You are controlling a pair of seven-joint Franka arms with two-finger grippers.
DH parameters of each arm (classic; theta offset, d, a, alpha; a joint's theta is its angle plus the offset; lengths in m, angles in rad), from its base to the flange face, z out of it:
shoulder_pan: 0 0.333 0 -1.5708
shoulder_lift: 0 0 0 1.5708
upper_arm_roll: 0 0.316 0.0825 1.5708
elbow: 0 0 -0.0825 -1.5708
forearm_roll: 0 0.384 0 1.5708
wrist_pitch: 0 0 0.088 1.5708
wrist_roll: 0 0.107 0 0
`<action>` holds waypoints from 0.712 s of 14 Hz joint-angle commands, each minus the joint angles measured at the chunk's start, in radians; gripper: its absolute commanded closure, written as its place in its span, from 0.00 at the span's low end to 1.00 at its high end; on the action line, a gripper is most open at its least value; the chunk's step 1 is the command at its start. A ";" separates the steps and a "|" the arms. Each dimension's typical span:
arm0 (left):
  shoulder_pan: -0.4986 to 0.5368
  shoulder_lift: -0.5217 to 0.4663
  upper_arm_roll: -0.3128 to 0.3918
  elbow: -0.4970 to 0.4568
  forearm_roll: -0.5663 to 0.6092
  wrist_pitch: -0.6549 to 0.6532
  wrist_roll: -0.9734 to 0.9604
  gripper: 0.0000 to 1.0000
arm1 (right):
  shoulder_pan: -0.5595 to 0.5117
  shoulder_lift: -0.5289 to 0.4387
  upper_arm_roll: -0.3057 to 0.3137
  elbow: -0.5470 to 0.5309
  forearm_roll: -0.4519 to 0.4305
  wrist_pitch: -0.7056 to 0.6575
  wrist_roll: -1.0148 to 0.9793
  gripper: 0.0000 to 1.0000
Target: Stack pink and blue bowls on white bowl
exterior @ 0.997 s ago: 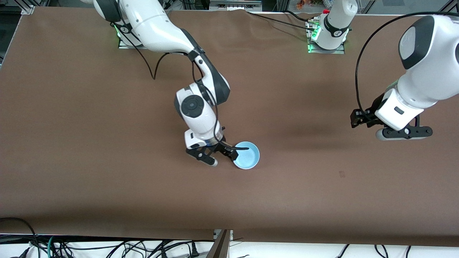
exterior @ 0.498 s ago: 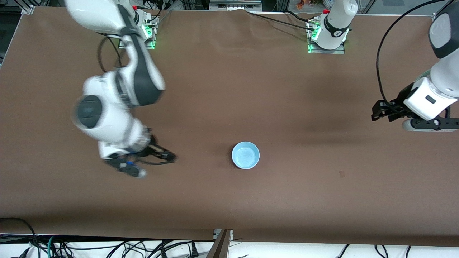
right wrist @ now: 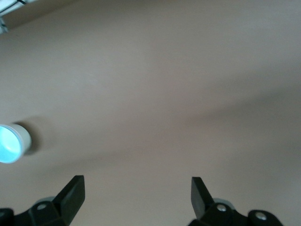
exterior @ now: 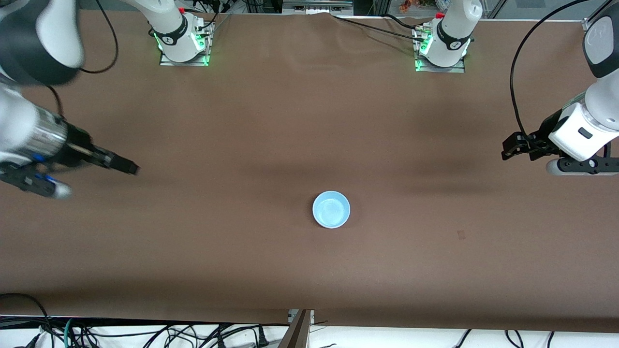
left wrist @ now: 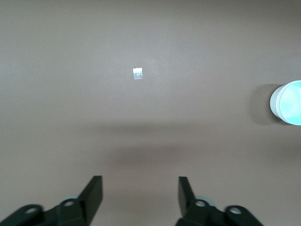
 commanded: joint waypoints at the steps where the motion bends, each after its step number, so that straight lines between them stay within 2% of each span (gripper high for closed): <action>1: -0.008 0.007 -0.004 -0.014 -0.008 0.029 -0.011 0.00 | 0.012 -0.158 0.024 -0.170 -0.124 0.007 -0.018 0.00; 2: -0.009 0.009 -0.004 -0.014 -0.006 0.034 -0.011 0.00 | -0.047 -0.211 0.085 -0.221 -0.167 0.010 -0.033 0.00; 4: -0.027 0.015 -0.007 -0.014 -0.005 0.045 -0.016 0.00 | -0.242 -0.268 0.297 -0.261 -0.222 0.006 -0.075 0.00; 5: -0.030 0.016 -0.008 -0.014 -0.002 0.054 -0.039 0.00 | -0.296 -0.283 0.348 -0.272 -0.239 0.005 -0.082 0.00; 8: -0.034 0.018 -0.011 -0.014 0.000 0.068 -0.079 0.00 | -0.348 -0.344 0.374 -0.347 -0.239 0.025 -0.137 0.00; 10: -0.046 0.018 -0.013 -0.015 0.001 0.068 -0.079 0.00 | -0.353 -0.349 0.372 -0.349 -0.236 0.024 -0.186 0.00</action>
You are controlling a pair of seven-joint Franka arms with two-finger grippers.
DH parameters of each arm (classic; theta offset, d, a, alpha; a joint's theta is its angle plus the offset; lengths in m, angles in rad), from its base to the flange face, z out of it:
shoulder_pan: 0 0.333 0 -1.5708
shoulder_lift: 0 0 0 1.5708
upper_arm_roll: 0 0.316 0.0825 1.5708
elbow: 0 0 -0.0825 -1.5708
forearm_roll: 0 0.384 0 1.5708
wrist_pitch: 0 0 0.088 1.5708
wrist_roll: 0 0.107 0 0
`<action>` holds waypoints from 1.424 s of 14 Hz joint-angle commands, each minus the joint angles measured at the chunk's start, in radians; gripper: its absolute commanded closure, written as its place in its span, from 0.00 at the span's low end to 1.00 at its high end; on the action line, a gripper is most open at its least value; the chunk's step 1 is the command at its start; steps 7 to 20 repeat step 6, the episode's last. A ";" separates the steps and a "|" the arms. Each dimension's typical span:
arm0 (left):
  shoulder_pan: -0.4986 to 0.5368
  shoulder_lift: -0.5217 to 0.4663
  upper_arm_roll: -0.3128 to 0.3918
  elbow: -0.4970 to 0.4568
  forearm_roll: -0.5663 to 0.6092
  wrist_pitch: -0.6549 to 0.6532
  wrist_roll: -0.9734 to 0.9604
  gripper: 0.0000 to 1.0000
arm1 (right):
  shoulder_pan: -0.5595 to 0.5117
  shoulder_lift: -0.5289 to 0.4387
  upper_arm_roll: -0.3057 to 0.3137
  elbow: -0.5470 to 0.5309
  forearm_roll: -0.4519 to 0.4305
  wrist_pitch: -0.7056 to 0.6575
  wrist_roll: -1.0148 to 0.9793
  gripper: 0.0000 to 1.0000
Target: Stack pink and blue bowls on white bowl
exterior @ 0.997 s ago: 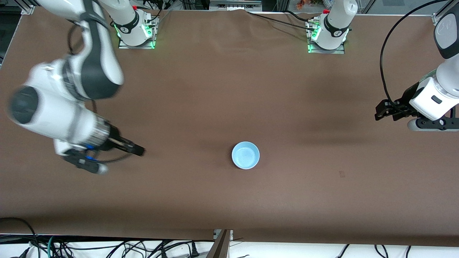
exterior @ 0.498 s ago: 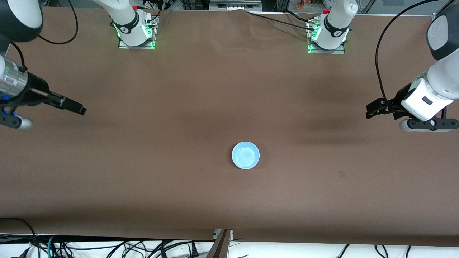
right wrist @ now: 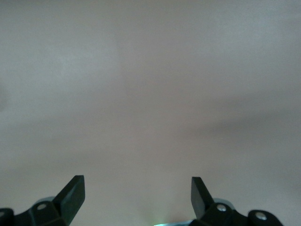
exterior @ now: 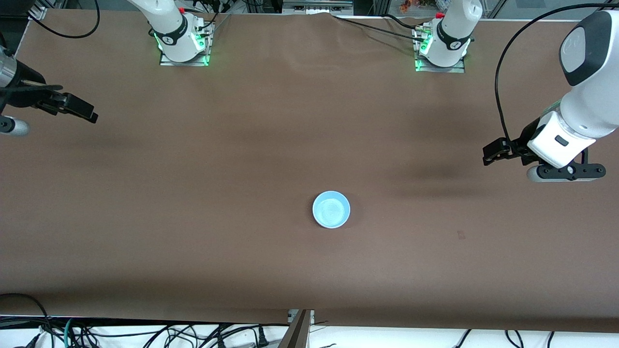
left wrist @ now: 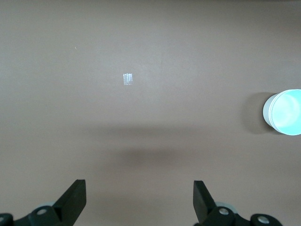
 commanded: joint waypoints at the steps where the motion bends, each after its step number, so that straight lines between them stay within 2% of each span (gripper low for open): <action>1: -0.012 -0.003 -0.007 -0.005 0.001 0.011 -0.016 0.00 | -0.025 -0.030 0.024 -0.037 -0.009 0.028 -0.055 0.00; 5: -0.012 0.003 -0.013 -0.003 0.001 0.011 -0.016 0.00 | -0.021 -0.002 0.024 0.004 -0.012 0.023 -0.055 0.00; 20: -0.012 0.004 -0.013 -0.003 0.001 0.011 -0.016 0.00 | -0.024 -0.002 0.024 0.006 -0.015 0.023 -0.056 0.00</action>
